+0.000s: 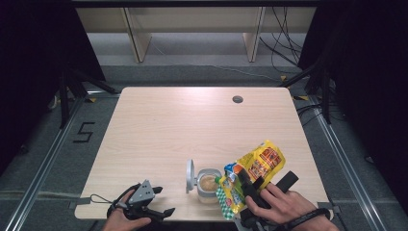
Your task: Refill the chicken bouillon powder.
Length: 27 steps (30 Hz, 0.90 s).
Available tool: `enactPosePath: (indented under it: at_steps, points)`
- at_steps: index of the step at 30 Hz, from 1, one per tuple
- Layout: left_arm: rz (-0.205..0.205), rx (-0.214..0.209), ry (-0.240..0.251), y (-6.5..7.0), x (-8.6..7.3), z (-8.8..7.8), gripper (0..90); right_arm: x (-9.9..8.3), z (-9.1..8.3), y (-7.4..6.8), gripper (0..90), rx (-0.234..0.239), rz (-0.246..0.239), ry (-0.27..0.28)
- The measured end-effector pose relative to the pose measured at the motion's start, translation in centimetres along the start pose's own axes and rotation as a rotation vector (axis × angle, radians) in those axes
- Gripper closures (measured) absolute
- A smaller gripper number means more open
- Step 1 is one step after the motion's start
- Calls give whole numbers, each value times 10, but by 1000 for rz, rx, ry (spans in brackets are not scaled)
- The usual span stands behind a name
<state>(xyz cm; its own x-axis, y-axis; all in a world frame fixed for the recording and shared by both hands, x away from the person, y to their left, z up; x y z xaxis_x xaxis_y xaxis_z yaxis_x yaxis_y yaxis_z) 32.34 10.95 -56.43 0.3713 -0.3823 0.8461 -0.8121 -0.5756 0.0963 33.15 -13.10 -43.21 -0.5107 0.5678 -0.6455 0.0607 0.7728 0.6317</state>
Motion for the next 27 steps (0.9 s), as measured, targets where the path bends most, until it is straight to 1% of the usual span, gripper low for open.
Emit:
enactPosePath:
  at_steps: [1, 5, 7, 12, 13, 16, 18, 20, 22, 26, 27]
  points:
    - [-1, 0, 0, 0, 0, 0, 157, 1, 1, 2, 777, -10, -13, 7]
    - [4, 3, -7, -1, -1, 0, 157, 0, 0, 0, 777, 3, 0, 0]
    - [5, 4, -7, -1, -1, 0, 157, -1, 0, 0, 777, -4, 5, -2]
    - [7, 4, -8, -1, -1, 0, 157, -1, -1, 1, 777, -4, -3, 0]
    - [0, 3, -3, 0, 0, 0, 157, -1, -1, 1, 777, -4, -3, 0]
    - [7, 4, -7, -1, -1, 0, 157, -1, 0, 1, 778, -4, -4, -1]
    - [6, 4, -7, -1, -1, 0, 157, -1, 0, 0, 778, -5, 4, -2]
    - [-1, 5, -7, -1, -1, 0, 157, -1, 0, 0, 778, -6, -2, 0]
    - [-18, 8, -8, 0, -1, 0, 157, 1, 1, 1, 778, -13, 0, 6]
    - [-20, 4, -1, 1, -1, 0, 157, 1, 0, 1, 778, -14, 4, 8]
    - [-21, 4, -2, 1, -1, 0, 157, 1, 0, 2, 779, -13, -6, 9]
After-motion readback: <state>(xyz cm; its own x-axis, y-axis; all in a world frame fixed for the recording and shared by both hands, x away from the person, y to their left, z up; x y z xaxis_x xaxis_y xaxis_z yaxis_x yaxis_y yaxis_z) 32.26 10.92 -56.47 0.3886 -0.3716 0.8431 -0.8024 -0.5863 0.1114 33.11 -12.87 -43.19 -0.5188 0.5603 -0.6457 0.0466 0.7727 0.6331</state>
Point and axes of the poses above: each handheld gripper's, and its own axes: z roughly forward along the jaws, x roughly out of its top, y roughly to its right, the point moved 10 cm from there along z, roughly forward along the jaws, and after that the axes turned 5 degrees about y, right-handed, at the moved point
